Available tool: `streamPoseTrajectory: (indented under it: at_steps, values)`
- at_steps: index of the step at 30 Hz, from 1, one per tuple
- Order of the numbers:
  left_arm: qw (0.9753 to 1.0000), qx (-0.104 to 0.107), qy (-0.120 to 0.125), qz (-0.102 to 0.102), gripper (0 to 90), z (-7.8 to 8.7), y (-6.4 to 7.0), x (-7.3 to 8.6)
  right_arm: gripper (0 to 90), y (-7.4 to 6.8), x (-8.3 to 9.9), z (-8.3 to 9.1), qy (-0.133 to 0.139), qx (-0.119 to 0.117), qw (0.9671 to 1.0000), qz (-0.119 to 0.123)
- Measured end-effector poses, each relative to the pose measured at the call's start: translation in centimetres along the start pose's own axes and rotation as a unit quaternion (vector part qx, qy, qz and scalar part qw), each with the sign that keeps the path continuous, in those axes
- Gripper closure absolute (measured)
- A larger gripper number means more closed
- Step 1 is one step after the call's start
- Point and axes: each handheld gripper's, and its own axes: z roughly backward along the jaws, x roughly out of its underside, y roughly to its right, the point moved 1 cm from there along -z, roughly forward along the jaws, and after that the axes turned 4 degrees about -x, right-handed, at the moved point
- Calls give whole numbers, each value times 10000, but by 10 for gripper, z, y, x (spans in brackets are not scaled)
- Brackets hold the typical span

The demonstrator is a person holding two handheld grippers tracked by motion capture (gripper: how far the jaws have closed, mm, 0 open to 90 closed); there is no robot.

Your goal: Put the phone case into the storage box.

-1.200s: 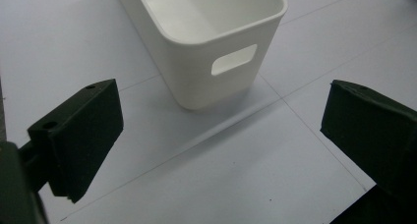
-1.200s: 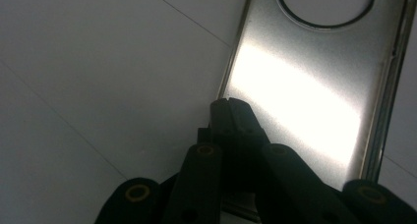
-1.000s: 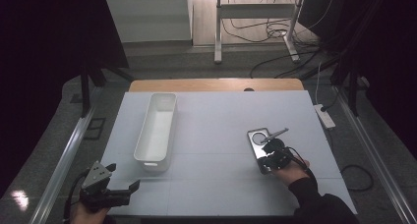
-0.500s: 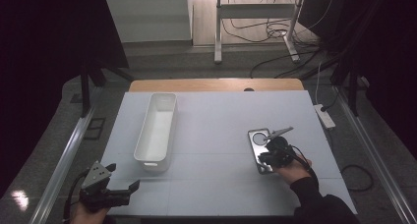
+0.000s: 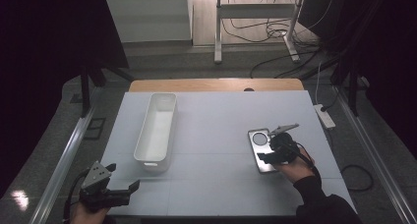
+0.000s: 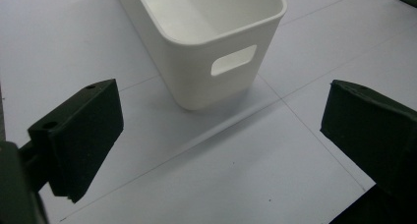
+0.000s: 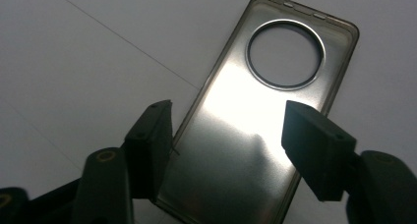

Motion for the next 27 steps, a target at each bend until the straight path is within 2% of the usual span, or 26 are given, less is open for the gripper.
streamPoseTrajectory:
  at_steps: [3,11,16,18,27]
  values:
    - [10000,-5,3,-3,32,0,0,0,280,3,-1,1,-15,28,10000,-37]
    - [10000,-6,5,-3,32,0,0,0,130,16,-2,9,136,359,9991,-151]
    - [10000,-5,2,-2,32,0,0,0,63,24,-2,11,170,436,9986,-266]
    - [10000,-7,4,-1,32,0,0,0,31,28,-1,11,192,539,9979,-294]
    - [10000,-5,4,3,32,0,0,0,0,34,1,10,181,625,9969,-438]
